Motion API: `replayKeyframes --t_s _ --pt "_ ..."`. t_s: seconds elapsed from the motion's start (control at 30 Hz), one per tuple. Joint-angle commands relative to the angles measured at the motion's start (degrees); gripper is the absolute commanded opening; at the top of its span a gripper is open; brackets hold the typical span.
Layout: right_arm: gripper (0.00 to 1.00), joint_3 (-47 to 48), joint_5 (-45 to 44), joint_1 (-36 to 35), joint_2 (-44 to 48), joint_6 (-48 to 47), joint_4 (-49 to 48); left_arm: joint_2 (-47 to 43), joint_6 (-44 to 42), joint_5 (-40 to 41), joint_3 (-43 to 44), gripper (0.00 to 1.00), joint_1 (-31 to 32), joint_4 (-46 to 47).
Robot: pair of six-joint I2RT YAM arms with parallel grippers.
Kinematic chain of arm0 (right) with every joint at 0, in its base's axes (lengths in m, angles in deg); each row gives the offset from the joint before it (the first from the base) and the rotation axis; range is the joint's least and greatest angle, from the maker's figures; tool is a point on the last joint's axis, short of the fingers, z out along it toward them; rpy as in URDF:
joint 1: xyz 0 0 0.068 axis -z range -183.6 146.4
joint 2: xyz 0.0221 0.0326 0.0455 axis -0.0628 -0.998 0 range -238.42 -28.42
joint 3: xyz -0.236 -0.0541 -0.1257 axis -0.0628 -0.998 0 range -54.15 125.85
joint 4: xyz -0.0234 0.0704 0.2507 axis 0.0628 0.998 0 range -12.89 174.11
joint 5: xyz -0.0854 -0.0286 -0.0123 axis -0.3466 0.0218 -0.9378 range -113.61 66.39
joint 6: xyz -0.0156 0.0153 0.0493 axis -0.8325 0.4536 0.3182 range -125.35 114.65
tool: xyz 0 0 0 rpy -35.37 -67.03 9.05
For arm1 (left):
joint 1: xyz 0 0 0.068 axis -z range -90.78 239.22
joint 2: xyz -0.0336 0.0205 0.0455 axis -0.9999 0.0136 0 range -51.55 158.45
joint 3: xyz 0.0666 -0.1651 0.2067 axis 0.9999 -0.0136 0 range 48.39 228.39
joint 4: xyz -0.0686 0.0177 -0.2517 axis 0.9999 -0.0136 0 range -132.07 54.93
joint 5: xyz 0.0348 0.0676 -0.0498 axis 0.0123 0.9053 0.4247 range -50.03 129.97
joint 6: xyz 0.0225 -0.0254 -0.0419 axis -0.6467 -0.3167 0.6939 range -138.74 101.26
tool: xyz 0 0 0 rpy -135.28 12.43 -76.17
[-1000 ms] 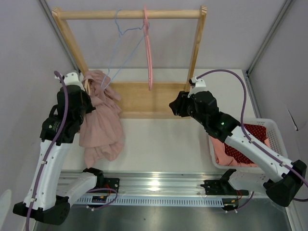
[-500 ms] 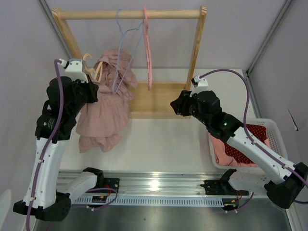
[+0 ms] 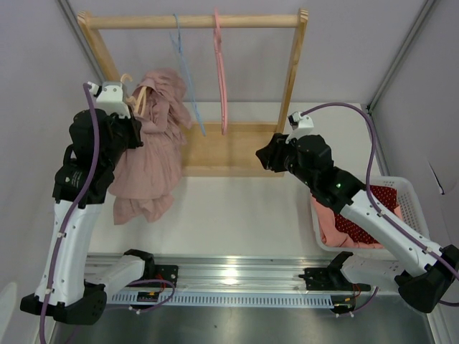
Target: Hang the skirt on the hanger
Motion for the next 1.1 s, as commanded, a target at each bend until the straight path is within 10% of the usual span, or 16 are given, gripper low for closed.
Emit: replayKeyframes --t_s 0.0,1.07 --pt "0.43 1.0 0.5 0.2 0.5 -0.5 -1.8 0.5 -1.4 4.8 5.9 0.00 -0.3 8.3" --pt "0.43 -0.5 7.1 4.6 0.2 -1.6 -5.9 15.9 -9.2 9.5 15.5 0.00 -0.5 28.8"
